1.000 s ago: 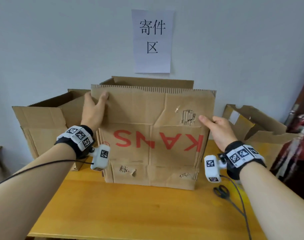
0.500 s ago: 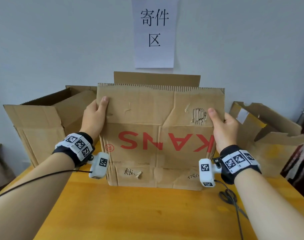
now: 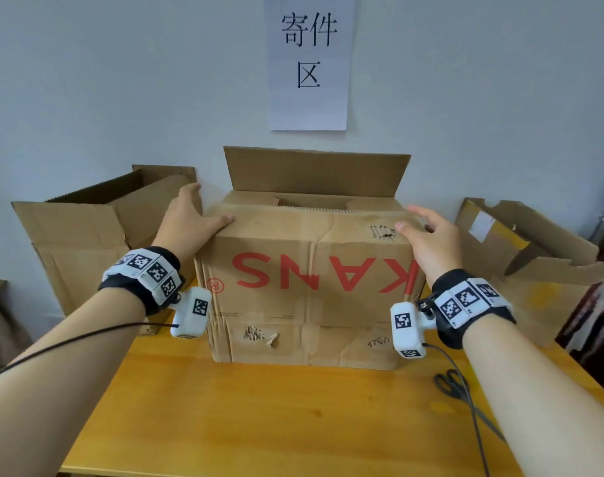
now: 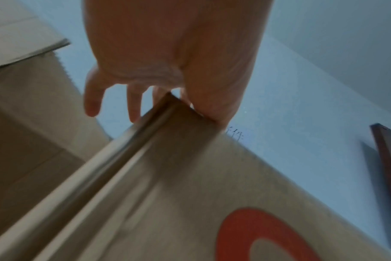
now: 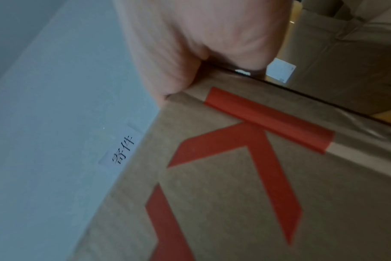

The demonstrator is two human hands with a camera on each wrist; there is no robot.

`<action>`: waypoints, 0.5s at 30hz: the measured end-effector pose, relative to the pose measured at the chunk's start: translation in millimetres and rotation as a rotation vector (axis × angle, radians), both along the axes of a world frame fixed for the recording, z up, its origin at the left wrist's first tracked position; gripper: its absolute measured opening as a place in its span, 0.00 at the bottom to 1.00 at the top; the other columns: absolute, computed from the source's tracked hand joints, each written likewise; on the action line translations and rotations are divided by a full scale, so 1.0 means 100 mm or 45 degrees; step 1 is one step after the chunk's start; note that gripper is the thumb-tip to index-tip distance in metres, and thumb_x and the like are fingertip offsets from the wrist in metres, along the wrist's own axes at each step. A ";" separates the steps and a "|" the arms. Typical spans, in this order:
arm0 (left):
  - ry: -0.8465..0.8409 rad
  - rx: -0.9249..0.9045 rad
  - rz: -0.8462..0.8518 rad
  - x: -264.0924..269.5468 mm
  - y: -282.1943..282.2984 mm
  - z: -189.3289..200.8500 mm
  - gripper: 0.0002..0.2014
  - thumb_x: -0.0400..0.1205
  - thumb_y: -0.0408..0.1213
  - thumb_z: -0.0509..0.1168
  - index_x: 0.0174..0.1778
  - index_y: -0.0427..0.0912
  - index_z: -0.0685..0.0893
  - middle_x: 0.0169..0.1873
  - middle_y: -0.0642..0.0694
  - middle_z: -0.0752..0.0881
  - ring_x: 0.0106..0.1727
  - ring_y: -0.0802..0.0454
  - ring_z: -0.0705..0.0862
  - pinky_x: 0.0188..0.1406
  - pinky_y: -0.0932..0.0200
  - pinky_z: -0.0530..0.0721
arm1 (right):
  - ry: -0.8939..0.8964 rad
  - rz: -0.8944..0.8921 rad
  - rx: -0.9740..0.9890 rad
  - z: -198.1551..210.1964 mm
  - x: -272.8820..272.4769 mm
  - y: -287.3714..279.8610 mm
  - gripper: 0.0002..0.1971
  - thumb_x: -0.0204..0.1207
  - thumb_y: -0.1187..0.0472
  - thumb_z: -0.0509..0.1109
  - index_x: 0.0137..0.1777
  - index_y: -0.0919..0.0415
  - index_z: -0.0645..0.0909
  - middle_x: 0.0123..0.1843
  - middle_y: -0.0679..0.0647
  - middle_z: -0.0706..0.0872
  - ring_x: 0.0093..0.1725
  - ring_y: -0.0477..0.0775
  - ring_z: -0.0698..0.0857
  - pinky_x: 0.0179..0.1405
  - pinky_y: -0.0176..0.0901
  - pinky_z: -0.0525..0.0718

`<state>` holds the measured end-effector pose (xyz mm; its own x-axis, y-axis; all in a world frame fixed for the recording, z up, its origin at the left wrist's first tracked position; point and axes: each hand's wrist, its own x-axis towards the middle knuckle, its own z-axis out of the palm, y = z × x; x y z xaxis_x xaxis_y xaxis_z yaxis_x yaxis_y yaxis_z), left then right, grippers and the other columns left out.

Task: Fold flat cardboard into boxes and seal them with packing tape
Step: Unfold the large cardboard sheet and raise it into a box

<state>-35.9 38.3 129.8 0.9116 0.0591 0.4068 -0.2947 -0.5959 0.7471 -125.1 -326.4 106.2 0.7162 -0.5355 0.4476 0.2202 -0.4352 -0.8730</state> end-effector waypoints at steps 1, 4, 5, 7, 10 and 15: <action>0.017 0.071 0.020 0.02 0.01 0.02 0.44 0.77 0.52 0.77 0.85 0.49 0.62 0.81 0.39 0.69 0.80 0.38 0.70 0.77 0.42 0.72 | 0.025 0.017 0.023 0.01 0.00 -0.01 0.17 0.79 0.59 0.76 0.67 0.49 0.86 0.71 0.48 0.84 0.73 0.46 0.76 0.76 0.50 0.75; 0.070 0.276 0.063 0.06 -0.04 0.14 0.42 0.75 0.49 0.77 0.83 0.52 0.64 0.80 0.39 0.68 0.80 0.33 0.67 0.77 0.32 0.70 | 0.086 0.067 0.112 0.02 0.02 -0.04 0.12 0.77 0.59 0.76 0.60 0.46 0.89 0.69 0.48 0.86 0.74 0.50 0.79 0.74 0.56 0.79; 0.066 0.335 0.065 0.07 -0.08 0.20 0.42 0.75 0.46 0.77 0.83 0.52 0.64 0.81 0.40 0.67 0.80 0.32 0.65 0.77 0.32 0.69 | 0.100 0.074 0.123 0.02 0.02 -0.05 0.11 0.77 0.59 0.76 0.58 0.46 0.89 0.68 0.48 0.86 0.74 0.51 0.79 0.71 0.54 0.80; 0.039 0.415 0.040 0.07 -0.19 0.31 0.42 0.75 0.41 0.76 0.84 0.52 0.62 0.82 0.41 0.65 0.81 0.32 0.62 0.77 0.32 0.68 | 0.117 0.081 0.129 0.05 0.02 -0.05 0.09 0.78 0.60 0.76 0.53 0.45 0.89 0.67 0.49 0.87 0.73 0.52 0.80 0.65 0.48 0.81; -0.007 0.408 -0.050 0.12 -0.40 0.46 0.41 0.78 0.42 0.74 0.85 0.50 0.62 0.82 0.43 0.64 0.83 0.34 0.58 0.78 0.35 0.65 | 0.140 0.087 0.140 0.07 0.02 -0.06 0.09 0.77 0.60 0.77 0.50 0.43 0.89 0.66 0.50 0.87 0.71 0.54 0.82 0.69 0.56 0.82; -0.110 0.430 -0.143 0.33 -0.69 0.69 0.38 0.79 0.43 0.72 0.84 0.47 0.63 0.83 0.46 0.64 0.85 0.41 0.54 0.79 0.37 0.64 | 0.167 0.101 0.153 0.07 0.02 -0.07 0.09 0.79 0.61 0.75 0.55 0.47 0.90 0.65 0.50 0.87 0.69 0.54 0.82 0.63 0.52 0.84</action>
